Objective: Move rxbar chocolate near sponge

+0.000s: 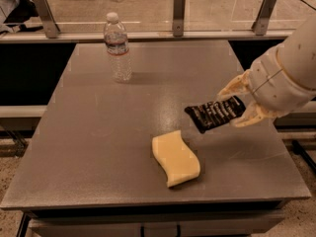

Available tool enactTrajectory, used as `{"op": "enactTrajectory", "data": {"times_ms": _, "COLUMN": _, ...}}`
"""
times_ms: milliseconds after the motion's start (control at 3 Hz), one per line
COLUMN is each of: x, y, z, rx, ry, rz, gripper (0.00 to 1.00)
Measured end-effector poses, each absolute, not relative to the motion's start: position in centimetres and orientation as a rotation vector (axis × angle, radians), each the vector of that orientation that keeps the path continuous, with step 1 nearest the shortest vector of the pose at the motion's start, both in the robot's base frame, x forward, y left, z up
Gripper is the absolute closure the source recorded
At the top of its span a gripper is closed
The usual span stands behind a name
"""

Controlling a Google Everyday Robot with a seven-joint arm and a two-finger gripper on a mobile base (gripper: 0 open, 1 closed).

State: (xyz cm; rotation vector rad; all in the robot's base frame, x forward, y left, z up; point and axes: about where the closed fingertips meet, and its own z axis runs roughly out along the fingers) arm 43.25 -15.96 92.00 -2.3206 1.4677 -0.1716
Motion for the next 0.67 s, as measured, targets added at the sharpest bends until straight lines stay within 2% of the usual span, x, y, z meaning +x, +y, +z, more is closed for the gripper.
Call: {"op": "enactTrajectory", "data": {"times_ms": 667, "x": 40.4, "y": -13.4, "z": 86.7, "rx": -2.465, "ry": 1.425, "rz": -0.135, "gripper": 1.0}}
